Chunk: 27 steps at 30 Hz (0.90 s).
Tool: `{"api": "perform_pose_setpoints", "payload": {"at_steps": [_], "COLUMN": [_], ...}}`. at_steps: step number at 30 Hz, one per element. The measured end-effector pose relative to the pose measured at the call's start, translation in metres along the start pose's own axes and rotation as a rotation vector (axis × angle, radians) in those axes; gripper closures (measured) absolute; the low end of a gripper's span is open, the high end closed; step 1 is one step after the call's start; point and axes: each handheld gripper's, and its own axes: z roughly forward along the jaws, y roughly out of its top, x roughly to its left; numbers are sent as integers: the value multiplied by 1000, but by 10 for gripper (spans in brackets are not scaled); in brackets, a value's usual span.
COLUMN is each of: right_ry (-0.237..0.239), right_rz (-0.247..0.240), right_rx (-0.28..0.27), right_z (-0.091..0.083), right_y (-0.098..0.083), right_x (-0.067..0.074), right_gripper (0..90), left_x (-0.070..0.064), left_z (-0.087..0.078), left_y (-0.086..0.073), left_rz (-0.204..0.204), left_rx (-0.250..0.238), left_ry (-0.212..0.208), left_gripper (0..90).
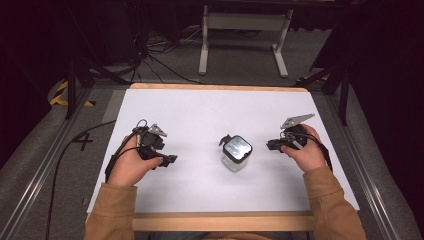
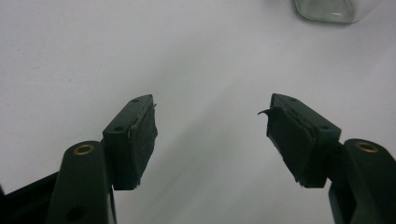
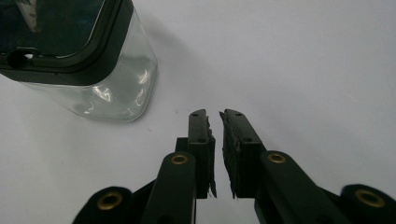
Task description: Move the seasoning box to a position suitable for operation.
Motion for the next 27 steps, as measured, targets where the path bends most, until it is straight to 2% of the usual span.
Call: {"api": "perform_pose_setpoints", "payload": {"at_steps": [7, 9, 13, 18, 25, 27], "right_ry": [37, 59, 119, 123, 165, 158], "right_rz": [-32, -33, -41, -64, -83, -81], "right_rx": [-19, -17, -43, -56, -69, -52], "right_z": [6, 8, 15, 23, 37, 40], "right_y": [3, 4, 7, 9, 10, 10], "right_x": [7, 9, 15, 19, 24, 24], "right_gripper": [885, 873, 896, 896, 897, 897], "left_x": [0, 1, -3, -4, -5, -5], "left_z": [-5, -5, -6, -7, -6, -6], "left_y": [-1, -1, -1, 0, -1, 0], "left_rz": [-6, -3, -1, 3, 5, 4], "left_rx": [-19, -11, -33, -36, -33, -30], "left_ry": [10, 9, -3, -8, -13, -14], "left_gripper": [331, 323, 307, 302, 297, 296]}}
